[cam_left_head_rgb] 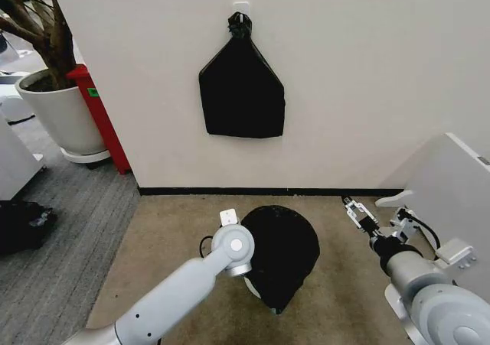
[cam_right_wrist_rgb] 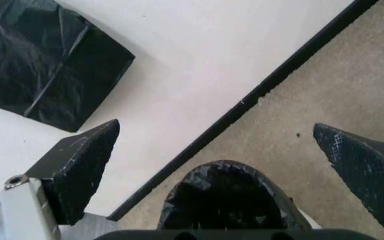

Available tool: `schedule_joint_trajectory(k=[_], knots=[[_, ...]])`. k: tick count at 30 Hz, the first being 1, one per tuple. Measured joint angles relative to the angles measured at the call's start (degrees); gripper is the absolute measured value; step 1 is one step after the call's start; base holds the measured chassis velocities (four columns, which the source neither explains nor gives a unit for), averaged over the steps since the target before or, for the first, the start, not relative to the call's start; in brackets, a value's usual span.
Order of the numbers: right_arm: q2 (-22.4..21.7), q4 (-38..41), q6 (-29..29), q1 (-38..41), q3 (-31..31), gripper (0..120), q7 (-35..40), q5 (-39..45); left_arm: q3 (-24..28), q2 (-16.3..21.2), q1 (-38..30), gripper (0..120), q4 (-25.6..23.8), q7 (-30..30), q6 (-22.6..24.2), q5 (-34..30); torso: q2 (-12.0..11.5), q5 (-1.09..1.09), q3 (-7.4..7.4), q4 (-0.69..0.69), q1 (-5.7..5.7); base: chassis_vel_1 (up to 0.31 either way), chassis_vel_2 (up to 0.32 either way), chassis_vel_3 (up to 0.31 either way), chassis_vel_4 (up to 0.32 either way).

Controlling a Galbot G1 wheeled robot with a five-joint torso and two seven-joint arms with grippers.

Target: Place the garbage bag over the trash bin.

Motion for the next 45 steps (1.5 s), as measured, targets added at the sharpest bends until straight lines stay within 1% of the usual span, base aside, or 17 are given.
schedule_joint_trajectory(k=[3,5,9,11,13,17,19,20,22,23,26,30,37,39,41,42,45], knots=[[-0.2,0.0,0.0,0.1,0.0,100,0.3,0.3,-0.3,0.4,0.5,15,-0.9,-0.1,0.3,-0.2,0.0,0.00,0.01,0.00,0.00,0.000,0.000,0.000,0.000],[-0.2,0.0,0.0,0.1,0.0,100,0.4,0.4,-0.3,0.6,0.5,18,-1.5,-0.1,0.3,-0.3,0.0,-0.01,0.01,0.00,0.00,0.000,0.000,0.000,0.000],[-0.3,0.0,0.0,0.2,0.1,100,1.3,1.4,-0.5,1.6,0.4,38,-4.3,-0.5,0.2,-0.5,0.0,0.00,0.01,-0.01,0.00,0.000,0.000,0.000,0.000],[-0.3,0.0,0.0,0.2,0.3,100,1.6,2.1,-1.1,2.2,0.6,45,-5.7,-1.0,0.0,-0.8,0.0,-0.01,0.01,-0.01,0.00,0.000,0.000,0.000,0.000],[-0.4,0.0,0.0,0.2,0.4,100,1.6,2.3,-1.2,2.4,0.6,46,-6.0,-1.1,0.0,-0.9,0.0,-0.01,0.00,-0.01,0.00,0.000,0.000,0.000,0.000],[-0.4,0.0,0.0,0.2,0.7,100,2.3,3.4,-3.3,5.1,1.7,66,-9.6,-1.5,0.0,-2.9,0.0,0.00,0.00,-0.01,0.00,0.000,0.000,0.000,0.000],[-0.4,0.0,0.0,0.2,0.7,100,2.4,3.5,-3.6,5.6,1.9,68,-10.1,-1.5,0.0,-3.2,0.0,0.00,0.00,0.00,0.00,0.000,0.000,0.000,0.000],[-0.4,0.0,0.0,0.2,0.7,100,2.5,3.8,-4.3,6.3,2.4,74,-10.9,-1.5,0.1,-3.9,0.0,-0.01,0.01,0.00,0.00,0.000,0.000,0.000,0.000],[-0.5,0.0,0.1,0.3,0.6,100,2.6,4.0,-5.4,7.2,3.2,81,-12.1,-1.6,0.4,-5.1,0.0,0.00,0.00,-0.01,0.00,0.000,0.000,0.000,0.000],[-0.6,0.0,0.1,0.4,0.5,100,2.7,4.1,-6.0,7.7,3.8,88,-12.8,-1.7,0.5,-5.6,0.0,-0.01,0.01,0.00,0.00,0.000,0.000,0.000,0.000],[-0.8,0.0,0.1,0.5,0.3,100,2.9,4.3,-7.1,8.6,5.0,97,-14.2,-1.9,0.8,-6.3,0.0,-0.01,0.01,0.00,0.00,0.000,0.000,0.000,0.000],[-0.9,0.0,0.1,0.5,0.0,100,3.1,4.3,-8.9,10.2,6.6,100,-15.9,-1.2,1.0,-6.5,0.0,0.00,0.00,0.00,0.00,0.000,0.000,0.000,0.000],[-0.8,0.0,0.1,0.4,-1.3,100,3.5,4.2,-12.1,11.3,8.3,100,-16.5,4.2,1.2,-6.1,0.0,0.00,0.01,-0.01,0.00,0.000,0.000,0.000,0.000],[-0.7,0.0,0.1,0.4,-1.9,100,3.6,4.0,-13.0,11.4,8.6,100,-16.5,6.6,2.0,-6.1,0.0,0.00,0.00,0.00,0.00,0.000,0.000,0.000,0.000],[-0.7,0.0,0.1,0.4,-2.8,100,3.7,3.8,-15.0,12.0,9.7,100,-16.3,12.4,4.9,-7.2,0.0,0.00,0.01,-0.01,0.00,0.000,0.000,0.000,0.000],[-0.7,0.0,0.1,0.4,-2.8,100,3.7,3.8,-15.0,12.0,9.7,100,-16.3,12.4,4.9,-7.2,0.0,0.00,0.01,-0.01,0.00,0.000,0.000,0.000,0.000],[-0.9,0.0,0.1,0.5,-3.0,100,3.8,3.7,-17.1,13.2,11.4,100,-16.3,18.8,8.5,-8.8,0.0,0.00,0.01,-0.01,0.00,0.000,0.000,0.000,0.000]])
